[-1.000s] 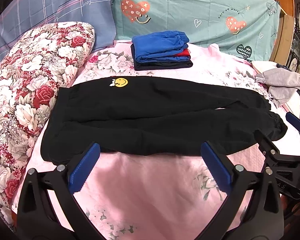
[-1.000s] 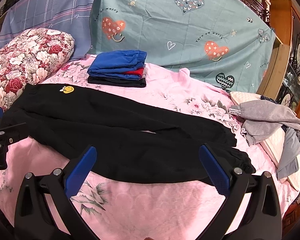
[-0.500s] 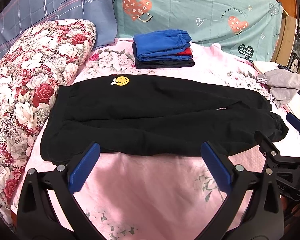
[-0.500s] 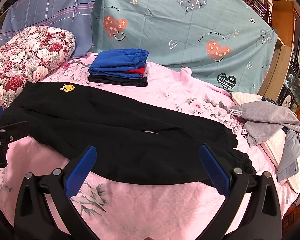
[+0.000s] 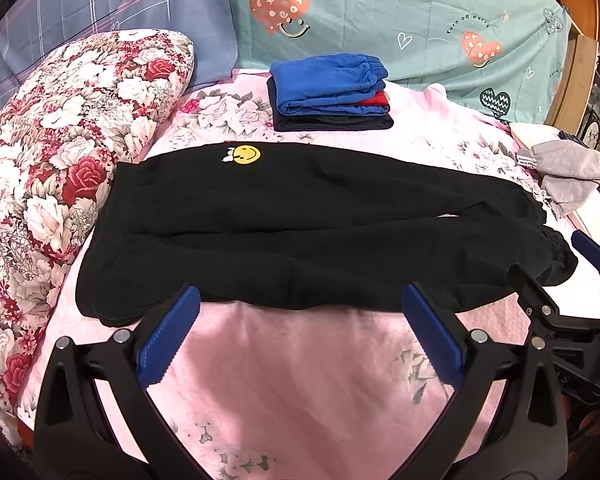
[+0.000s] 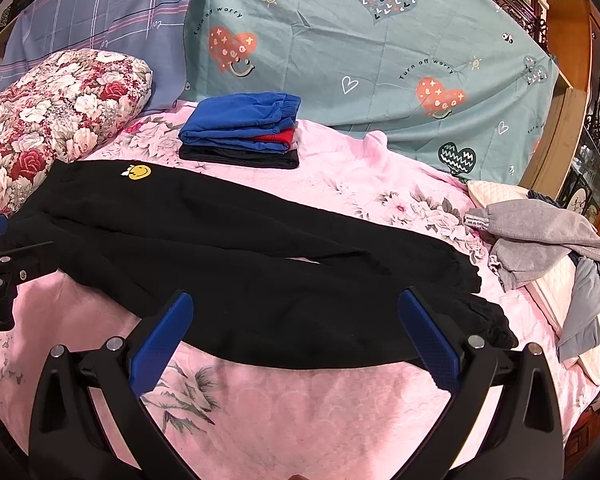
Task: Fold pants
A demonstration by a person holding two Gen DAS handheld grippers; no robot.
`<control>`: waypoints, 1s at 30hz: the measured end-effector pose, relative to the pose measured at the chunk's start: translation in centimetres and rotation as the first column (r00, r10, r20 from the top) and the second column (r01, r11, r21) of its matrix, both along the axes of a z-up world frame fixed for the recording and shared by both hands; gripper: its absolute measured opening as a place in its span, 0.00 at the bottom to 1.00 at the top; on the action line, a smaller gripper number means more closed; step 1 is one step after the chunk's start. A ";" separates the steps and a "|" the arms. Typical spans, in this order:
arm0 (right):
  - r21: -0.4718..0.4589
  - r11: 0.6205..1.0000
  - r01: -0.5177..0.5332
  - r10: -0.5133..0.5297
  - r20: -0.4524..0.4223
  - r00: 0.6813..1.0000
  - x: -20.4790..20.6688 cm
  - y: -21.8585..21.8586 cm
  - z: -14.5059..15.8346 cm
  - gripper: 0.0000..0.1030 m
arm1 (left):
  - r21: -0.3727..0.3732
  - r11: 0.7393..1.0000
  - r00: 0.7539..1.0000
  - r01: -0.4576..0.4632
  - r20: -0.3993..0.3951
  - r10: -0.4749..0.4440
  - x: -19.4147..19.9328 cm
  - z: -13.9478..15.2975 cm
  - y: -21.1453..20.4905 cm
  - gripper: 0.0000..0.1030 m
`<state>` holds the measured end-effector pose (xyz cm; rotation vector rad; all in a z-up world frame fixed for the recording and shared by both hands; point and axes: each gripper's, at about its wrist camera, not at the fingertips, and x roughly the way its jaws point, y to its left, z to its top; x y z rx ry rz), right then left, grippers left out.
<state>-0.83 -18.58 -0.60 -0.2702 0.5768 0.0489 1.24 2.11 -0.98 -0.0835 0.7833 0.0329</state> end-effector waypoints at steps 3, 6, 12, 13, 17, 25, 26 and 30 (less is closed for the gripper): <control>0.006 1.000 -0.001 0.001 -0.004 1.000 0.0 0.1 -0.1 0.99 | 0.000 1.000 1.000 0.001 -0.005 -0.001 0.0 -0.2 -0.1 0.98; 0.002 1.000 -0.006 0.006 -0.013 1.000 0.1 0.2 -0.4 0.99 | 0.001 1.000 1.000 0.007 -0.013 -0.007 0.1 -0.3 -0.2 0.98; 0.001 1.000 -0.008 0.008 -0.007 1.000 0.0 0.1 -0.4 0.99 | -0.002 1.000 1.000 0.007 -0.012 -0.007 0.2 -0.3 -0.2 0.98; -0.003 1.000 -0.006 0.006 -0.006 1.000 0.0 0.1 -0.5 0.99 | -0.001 1.000 1.000 0.006 -0.014 -0.006 0.2 -0.3 -0.2 0.98; -0.007 1.000 -0.006 0.006 -0.014 1.000 0.0 0.1 -0.7 0.99 | -0.002 1.000 1.000 0.006 -0.020 -0.006 0.2 -0.5 -0.2 0.98; -0.012 1.000 -0.016 0.016 -0.021 1.000 0.0 0.1 -1.0 0.99 | -0.004 1.000 1.000 0.005 -0.022 -0.005 0.4 -0.6 -0.2 0.98; -0.013 1.000 -0.018 0.018 -0.022 1.000 0.0 0.2 -1.1 0.99 | -0.004 1.000 1.000 0.005 -0.023 -0.005 0.4 -0.7 -0.2 0.98; -0.008 1.000 -0.018 0.018 -0.021 1.000 0.1 0.1 -1.1 0.99 | -0.027 0.999 0.998 0.032 -0.053 -0.033 0.9 -1.4 0.2 0.98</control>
